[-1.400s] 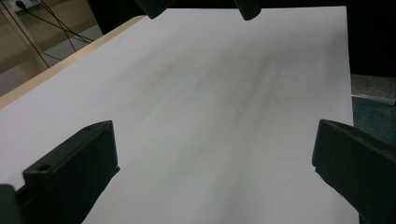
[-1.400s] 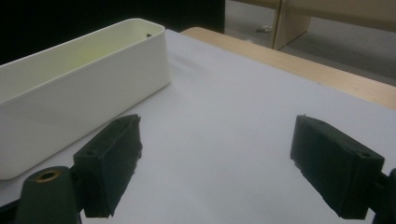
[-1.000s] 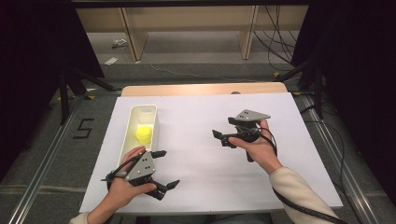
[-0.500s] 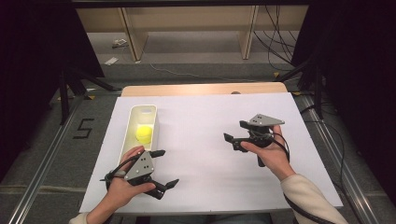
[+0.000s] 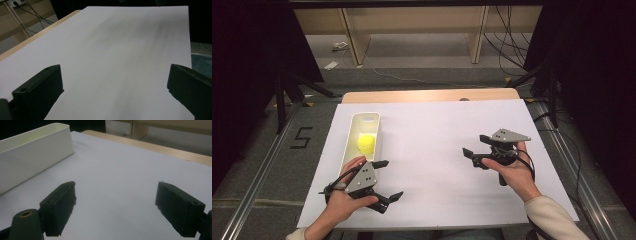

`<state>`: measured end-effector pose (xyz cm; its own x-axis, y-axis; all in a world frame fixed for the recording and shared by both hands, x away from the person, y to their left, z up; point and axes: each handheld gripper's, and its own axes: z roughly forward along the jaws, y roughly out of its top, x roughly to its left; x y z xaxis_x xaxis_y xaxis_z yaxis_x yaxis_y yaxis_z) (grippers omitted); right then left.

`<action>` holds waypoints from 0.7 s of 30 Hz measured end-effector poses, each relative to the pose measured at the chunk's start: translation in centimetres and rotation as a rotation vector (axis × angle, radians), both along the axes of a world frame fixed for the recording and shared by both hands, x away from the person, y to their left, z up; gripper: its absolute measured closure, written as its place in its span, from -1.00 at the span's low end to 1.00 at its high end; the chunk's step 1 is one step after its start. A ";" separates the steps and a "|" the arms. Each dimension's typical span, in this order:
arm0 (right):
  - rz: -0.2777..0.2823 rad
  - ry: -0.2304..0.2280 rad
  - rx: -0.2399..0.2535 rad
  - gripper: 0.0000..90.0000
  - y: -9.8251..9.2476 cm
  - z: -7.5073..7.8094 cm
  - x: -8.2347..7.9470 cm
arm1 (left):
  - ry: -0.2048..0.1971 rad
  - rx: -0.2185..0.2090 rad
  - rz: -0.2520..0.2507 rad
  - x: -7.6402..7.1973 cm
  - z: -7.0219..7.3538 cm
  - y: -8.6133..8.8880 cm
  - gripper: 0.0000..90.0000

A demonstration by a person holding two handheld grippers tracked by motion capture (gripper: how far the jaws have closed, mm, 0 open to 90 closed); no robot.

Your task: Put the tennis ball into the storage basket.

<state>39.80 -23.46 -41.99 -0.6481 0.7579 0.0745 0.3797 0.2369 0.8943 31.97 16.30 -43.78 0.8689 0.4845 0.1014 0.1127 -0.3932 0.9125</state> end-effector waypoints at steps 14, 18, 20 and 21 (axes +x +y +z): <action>-0.005 0.001 -0.006 -0.62 -0.5 -0.2 -0.7 | -0.001 0.003 -0.002 0.0 0.0 -0.1 -1.00; -0.007 -0.001 -0.008 -0.62 -0.8 -0.2 -0.9 | 0.001 0.003 -0.004 0.0 -0.1 -0.1 -1.00; -0.011 -0.001 -0.011 -0.62 -1.0 -0.3 -1.0 | 0.000 0.004 -0.003 0.0 -0.1 -0.1 -1.00; -0.012 0.000 -0.009 -0.62 -1.1 -0.3 -1.1 | 0.001 0.003 -0.003 0.0 -0.1 -0.1 -1.00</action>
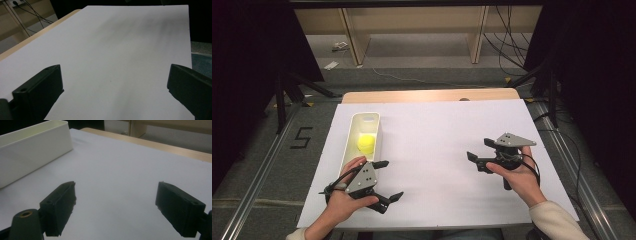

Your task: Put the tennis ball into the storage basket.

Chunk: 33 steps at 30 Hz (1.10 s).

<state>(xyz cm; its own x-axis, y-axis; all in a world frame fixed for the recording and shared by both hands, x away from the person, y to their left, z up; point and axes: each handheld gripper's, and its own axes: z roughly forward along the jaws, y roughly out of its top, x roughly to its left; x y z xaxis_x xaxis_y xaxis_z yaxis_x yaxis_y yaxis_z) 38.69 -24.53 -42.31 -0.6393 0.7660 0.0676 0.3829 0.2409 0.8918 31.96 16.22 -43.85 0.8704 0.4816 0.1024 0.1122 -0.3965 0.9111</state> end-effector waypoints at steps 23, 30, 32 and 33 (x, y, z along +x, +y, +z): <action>-0.042 -0.014 -0.002 -0.62 -2.4 0.1 -1.6 | 0.001 0.001 0.007 0.0 0.0 0.1 -1.00; -0.053 -0.012 -0.002 -0.62 -3.2 0.0 -2.0 | 0.001 0.001 0.008 0.0 0.0 0.1 -1.00; -0.058 -0.009 0.002 -0.62 -3.3 -0.1 -2.1 | 0.000 0.002 0.008 0.0 0.0 0.1 -1.00; -0.058 -0.009 0.000 -0.62 -3.4 -0.1 -2.1 | 0.000 0.001 0.008 0.0 0.0 0.1 -1.00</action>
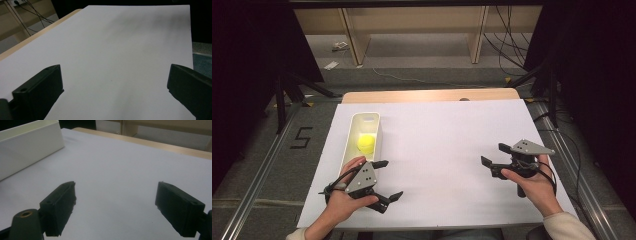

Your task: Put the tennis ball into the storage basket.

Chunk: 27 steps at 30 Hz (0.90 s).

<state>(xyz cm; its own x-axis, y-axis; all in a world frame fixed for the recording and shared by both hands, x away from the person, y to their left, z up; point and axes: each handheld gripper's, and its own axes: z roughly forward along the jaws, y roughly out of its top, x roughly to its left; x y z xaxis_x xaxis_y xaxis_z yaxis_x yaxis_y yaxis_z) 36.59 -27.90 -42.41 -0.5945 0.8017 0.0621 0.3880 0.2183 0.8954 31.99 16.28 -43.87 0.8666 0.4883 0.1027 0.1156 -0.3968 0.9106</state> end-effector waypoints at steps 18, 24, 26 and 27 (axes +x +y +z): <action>-0.011 0.006 -0.001 -0.61 -1.0 -0.2 -0.6 | 0.001 -0.001 0.003 0.0 0.0 0.0 -1.00; -0.018 0.008 0.000 -0.61 -1.3 -0.2 -0.9 | 0.001 -0.002 0.003 0.0 0.0 0.1 -1.00; -0.022 0.009 -0.001 -0.61 -1.5 -0.2 -0.9 | 0.001 -0.002 0.003 0.0 0.0 0.1 -1.00; -0.021 0.006 -0.002 -0.61 -1.6 -0.3 -1.0 | 0.002 -0.003 0.003 0.0 0.0 0.1 -1.00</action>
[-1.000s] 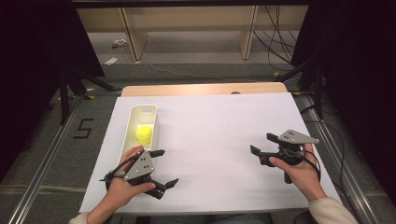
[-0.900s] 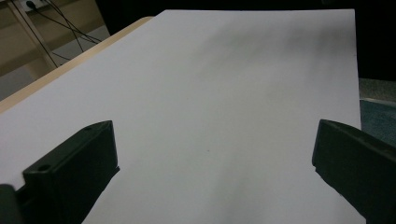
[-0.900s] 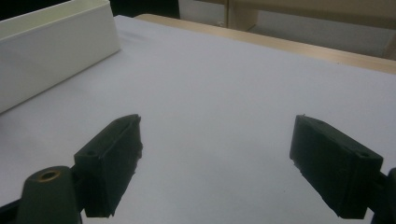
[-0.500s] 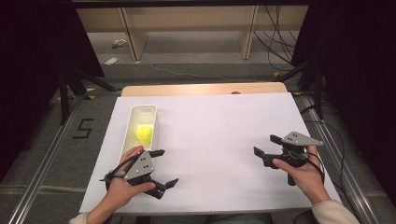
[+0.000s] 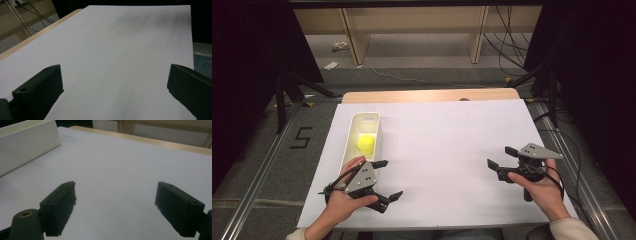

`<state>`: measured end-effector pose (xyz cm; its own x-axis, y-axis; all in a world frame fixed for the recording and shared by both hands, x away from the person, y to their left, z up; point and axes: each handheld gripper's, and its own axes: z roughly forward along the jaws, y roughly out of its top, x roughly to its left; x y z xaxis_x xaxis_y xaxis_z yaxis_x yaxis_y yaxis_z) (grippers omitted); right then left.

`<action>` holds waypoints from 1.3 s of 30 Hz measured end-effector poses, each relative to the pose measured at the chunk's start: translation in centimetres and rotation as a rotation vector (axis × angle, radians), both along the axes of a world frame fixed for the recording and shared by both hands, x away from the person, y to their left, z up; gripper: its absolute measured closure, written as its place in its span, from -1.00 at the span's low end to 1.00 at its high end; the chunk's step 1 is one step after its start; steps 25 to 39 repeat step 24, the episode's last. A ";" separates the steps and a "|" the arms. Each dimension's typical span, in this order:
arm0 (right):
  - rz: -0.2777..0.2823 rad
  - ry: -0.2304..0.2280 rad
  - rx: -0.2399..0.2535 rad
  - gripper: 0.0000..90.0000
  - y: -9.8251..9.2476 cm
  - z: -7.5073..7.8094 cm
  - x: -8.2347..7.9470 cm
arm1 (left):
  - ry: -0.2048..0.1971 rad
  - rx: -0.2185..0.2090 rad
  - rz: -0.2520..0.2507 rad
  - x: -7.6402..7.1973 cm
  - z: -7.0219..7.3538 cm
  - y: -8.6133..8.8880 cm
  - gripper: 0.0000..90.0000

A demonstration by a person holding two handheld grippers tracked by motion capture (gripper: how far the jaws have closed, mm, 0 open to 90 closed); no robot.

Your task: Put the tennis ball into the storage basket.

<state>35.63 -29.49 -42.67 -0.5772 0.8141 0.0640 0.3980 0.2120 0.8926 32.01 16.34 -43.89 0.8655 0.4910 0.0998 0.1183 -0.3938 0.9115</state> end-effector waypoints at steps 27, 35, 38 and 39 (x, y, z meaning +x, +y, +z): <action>-0.012 0.019 0.000 -0.60 -0.6 -0.7 -0.1 | -0.003 -0.002 -0.003 0.0 0.1 0.0 -1.00; -0.012 0.019 0.000 -0.60 -0.6 -0.7 -0.1 | -0.003 -0.002 -0.003 0.0 0.1 0.0 -1.00; -0.012 0.019 0.000 -0.60 -0.6 -0.7 -0.1 | -0.003 -0.002 -0.003 0.0 0.1 0.0 -1.00; -0.012 0.019 0.000 -0.60 -0.6 -0.7 -0.1 | -0.003 -0.002 -0.003 0.0 0.1 0.0 -1.00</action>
